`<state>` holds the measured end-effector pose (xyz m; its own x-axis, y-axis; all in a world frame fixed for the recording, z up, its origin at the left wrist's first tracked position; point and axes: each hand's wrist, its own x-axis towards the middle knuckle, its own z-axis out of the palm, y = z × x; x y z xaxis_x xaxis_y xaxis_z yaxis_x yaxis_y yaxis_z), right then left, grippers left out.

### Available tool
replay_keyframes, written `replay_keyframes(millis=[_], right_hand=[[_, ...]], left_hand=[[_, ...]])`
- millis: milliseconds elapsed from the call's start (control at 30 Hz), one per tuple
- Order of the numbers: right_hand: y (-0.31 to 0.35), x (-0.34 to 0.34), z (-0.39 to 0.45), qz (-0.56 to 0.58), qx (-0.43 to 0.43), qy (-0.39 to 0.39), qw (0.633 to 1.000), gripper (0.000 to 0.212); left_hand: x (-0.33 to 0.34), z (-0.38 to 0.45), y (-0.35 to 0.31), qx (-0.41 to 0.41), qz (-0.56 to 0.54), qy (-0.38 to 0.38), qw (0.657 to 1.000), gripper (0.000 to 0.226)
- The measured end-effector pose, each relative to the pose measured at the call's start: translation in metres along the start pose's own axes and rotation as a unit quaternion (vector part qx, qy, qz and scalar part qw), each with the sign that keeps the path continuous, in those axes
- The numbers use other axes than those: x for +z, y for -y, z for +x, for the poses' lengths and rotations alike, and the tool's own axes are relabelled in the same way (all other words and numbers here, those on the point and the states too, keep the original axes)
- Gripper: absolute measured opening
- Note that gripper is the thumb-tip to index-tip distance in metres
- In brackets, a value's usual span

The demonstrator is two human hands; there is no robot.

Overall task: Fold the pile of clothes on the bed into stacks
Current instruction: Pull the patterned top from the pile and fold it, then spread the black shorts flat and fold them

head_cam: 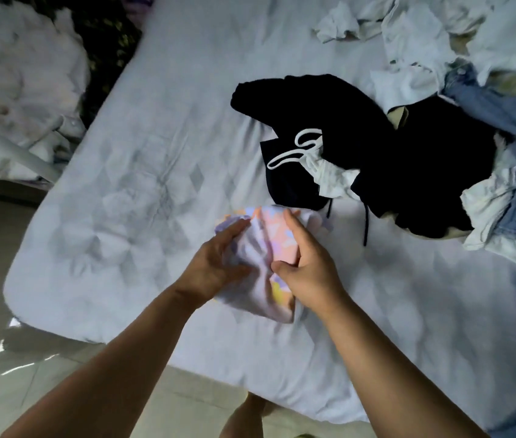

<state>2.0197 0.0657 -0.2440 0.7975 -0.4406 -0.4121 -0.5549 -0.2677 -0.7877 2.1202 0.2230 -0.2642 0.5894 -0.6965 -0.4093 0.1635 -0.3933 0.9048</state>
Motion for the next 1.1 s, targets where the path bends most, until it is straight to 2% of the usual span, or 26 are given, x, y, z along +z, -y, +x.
replay_keyframes(millis=[100, 167, 267, 433, 533, 600, 667, 833, 1000, 1100], right_hand=[[0.039, 0.017, 0.022, -0.003, -0.045, 0.026, 0.999, 0.087], [0.061, 0.032, 0.036, -0.006, -0.078, 0.035, 0.996, 0.086], [0.087, 0.056, 0.053, -0.01, -0.096, 0.061, 0.993, 0.089], [0.088, 0.076, 0.063, -0.062, -0.05, 0.115, 0.99, 0.091], [0.07, 0.071, 0.058, -0.12, -0.01, 0.138, 0.983, 0.08], [0.056, 0.063, 0.056, -0.154, 0.009, 0.144, 0.977, 0.072], [0.047, 0.051, 0.055, -0.162, 0.03, 0.128, 0.978, 0.06], [0.03, -0.005, 0.049, -0.104, 0.072, 0.04, 0.991, 0.038], [-0.006, -0.083, 0.04, -0.075, 0.086, -0.084, 0.99, 0.011], [-0.035, -0.129, 0.037, -0.075, 0.1, -0.125, 0.984, 0.007]], left_hand=[[-0.051, 0.007, -0.019, 0.033, 0.106, -0.05, 0.993, 0.079], [-0.084, 0.01, -0.028, 0.047, 0.199, -0.082, 0.975, 0.086], [-0.127, 0.007, -0.033, 0.052, 0.251, -0.098, 0.962, 0.087], [-0.156, 0.0, -0.007, -0.079, 0.34, -0.126, 0.929, 0.092], [-0.153, -0.006, 0.01, -0.164, 0.358, -0.141, 0.908, 0.075], [-0.144, -0.005, 0.014, -0.165, 0.371, -0.17, 0.898, 0.065], [-0.131, 0.001, 0.012, -0.138, 0.373, -0.186, 0.898, 0.058], [-0.073, 0.037, -0.014, -0.065, 0.37, -0.143, 0.916, 0.049], [0.008, 0.087, -0.052, -0.046, 0.333, -0.065, 0.939, 0.055], [0.059, 0.117, -0.07, -0.031, 0.344, -0.038, 0.938, 0.058]])
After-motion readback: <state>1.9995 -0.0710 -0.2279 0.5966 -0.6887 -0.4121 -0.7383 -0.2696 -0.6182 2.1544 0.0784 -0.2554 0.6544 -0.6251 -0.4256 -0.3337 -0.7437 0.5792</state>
